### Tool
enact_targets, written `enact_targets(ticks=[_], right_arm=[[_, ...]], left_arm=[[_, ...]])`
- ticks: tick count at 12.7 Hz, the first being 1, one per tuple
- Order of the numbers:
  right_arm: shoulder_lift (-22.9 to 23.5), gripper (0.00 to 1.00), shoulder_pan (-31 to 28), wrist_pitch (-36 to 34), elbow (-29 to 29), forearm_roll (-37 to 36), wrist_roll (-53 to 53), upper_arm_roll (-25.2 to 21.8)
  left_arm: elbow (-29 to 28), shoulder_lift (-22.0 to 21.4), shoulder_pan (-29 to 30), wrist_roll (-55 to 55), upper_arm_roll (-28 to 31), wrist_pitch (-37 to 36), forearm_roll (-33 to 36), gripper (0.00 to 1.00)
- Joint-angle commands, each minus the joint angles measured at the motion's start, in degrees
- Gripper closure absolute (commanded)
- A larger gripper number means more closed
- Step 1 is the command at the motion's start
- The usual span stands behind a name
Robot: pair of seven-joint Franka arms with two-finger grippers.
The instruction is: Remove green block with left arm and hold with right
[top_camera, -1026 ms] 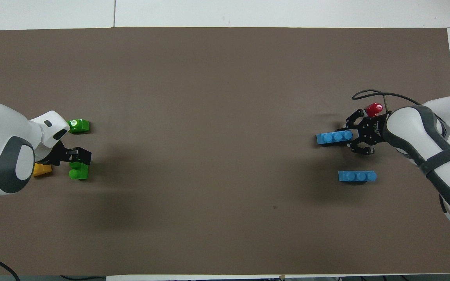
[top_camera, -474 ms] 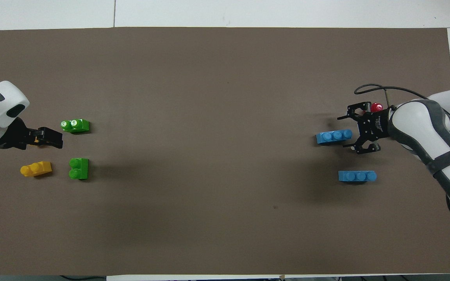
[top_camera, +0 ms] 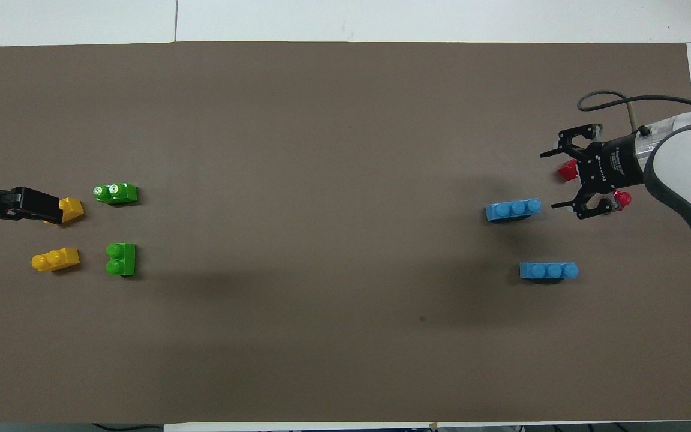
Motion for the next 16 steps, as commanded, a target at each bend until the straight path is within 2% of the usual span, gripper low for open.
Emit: enact_targets(ticks=[1,2,4,6,8,10,13,15,16], right_arm=[[0.5,0.02,-0.4,-3.6,6.3,-3.1,0.4,0.2],[0.4,0.01,-0.1,-4.0,7.5,-3.5,-0.3,0.2],[-0.2,0.01,0.4,-4.0,9.4,-9.6,-6.2,1.0],[-1.8,0.01,1.6,-5.5,10.1,-13.6,-14.1,1.4],[-4.1,0.01,2.4,-7.5,10.1,-18.5,-23.2,1.5],[-7.4,0.0,4.5,-9.6,9.6,-25.1,-36.8,1.6],[-10.8,0.0,4.6,-13.3,9.8,-26.4,-52.7,1.7],[-12.2,0.0,4.2,-15.8,9.9,-26.5,-57.7,1.5],[-12.8,0.0,4.1,-17.5,10.1,-26.8,-59.7,1.5]], left_arm=[[2.8,2.2,-1.0,-2.7,0.2,-1.6,-0.7,0.0],[3.6,2.4,-1.2,-2.7,0.2,-1.6,-0.7,0.0],[5.8,4.6,-1.4,-2.6,0.4,-1.3,-0.7,0.0],[12.9,9.7,-1.4,-2.6,0.2,-5.1,-0.3,0.0],[12.8,9.8,-1.6,-2.6,0.2,-5.5,-0.3,0.0],[12.2,9.1,-3.0,-2.6,0.7,-5.0,0.1,0.0],[12.1,8.5,-3.8,-2.7,0.8,-5.5,0.0,0.0],[8.1,4.4,-3.9,-2.8,1.1,-4.8,0.0,0.0],[8.1,4.5,-4.2,-2.4,1.1,-4.7,0.0,0.0]])
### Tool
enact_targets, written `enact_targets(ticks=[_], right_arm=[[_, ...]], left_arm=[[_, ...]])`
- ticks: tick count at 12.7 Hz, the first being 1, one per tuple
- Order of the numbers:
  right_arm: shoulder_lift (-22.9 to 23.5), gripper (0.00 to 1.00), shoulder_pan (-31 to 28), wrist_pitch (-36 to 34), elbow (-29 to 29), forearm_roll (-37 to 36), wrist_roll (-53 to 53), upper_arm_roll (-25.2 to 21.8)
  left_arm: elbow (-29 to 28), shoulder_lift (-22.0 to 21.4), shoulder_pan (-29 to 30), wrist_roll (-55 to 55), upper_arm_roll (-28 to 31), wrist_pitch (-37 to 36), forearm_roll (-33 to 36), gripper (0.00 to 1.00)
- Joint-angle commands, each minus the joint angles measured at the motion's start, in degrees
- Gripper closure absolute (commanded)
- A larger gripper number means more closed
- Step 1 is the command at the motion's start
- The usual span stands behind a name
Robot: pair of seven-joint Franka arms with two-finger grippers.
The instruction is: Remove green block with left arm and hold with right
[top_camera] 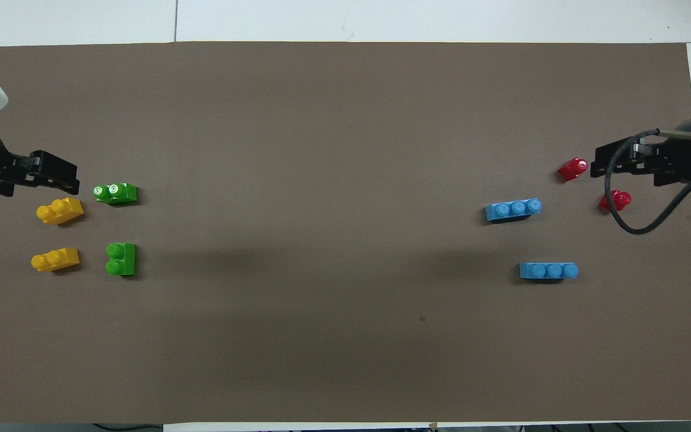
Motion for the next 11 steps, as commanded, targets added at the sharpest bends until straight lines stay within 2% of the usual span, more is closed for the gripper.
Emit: enact_targets(ticks=[1,4,11], right_arm=[[-1.6,0.0,-0.7,-3.5,0.2,-2.4,-6.7,0.4],[-1.4,0.0,-0.3,-8.0,3.8,-4.6,-7.7,0.6],[-1.3,0.0,-0.3,-8.9,4.7,-4.2,-5.9,0.5]], left_arm=[[-2.3,-2.9,-1.7,-0.5,1.0,-0.5,0.3,0.0],[-1.8,-2.9,-1.6,-0.4,0.7,-0.4,0.3,0.0],[-2.0,-3.4,-1.7,-0.7,0.6,0.8,0.2,0.0]])
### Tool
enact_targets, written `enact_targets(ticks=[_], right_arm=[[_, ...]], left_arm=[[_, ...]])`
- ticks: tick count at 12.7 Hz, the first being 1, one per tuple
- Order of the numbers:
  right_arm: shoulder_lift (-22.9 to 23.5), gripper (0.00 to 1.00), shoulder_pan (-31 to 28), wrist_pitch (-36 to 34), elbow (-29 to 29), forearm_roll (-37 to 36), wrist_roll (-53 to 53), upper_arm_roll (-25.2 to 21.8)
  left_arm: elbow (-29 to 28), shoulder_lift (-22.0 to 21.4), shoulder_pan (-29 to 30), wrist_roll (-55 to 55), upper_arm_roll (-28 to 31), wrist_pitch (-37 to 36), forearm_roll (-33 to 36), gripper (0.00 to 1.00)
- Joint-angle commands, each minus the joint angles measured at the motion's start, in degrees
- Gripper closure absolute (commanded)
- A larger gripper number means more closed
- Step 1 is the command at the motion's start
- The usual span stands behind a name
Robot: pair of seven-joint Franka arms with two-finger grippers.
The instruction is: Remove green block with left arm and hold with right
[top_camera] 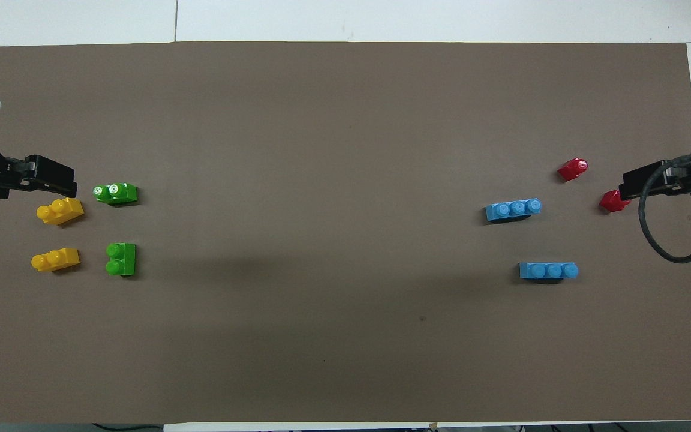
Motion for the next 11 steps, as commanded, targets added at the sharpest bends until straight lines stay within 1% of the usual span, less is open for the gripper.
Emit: enact_targets(ticks=[1,3,8,11], right_arm=[[0.3,0.0,-0.4,-1.1,1.0,-1.0,0.5,0.3],[0.2,0.0,-0.7,-1.3,1.0,-1.2,0.4,0.2],[0.1,0.0,-1.0,-1.6,1.0,-1.8,0.5,0.0],[-0.1,0.0,-1.1,-1.7,1.0,-1.8,0.5,-0.1]], left_arm=[[-1.5,-1.4,-0.9,-0.7,0.7,1.0,0.2,0.0],[-1.4,-1.5,-0.9,-0.8,0.6,2.3,0.1,0.0],[-1.3,-1.8,-0.3,-0.8,0.7,2.4,-0.2,0.0],[-1.4,-1.8,-0.9,-0.9,0.6,2.4,-0.3,0.0]])
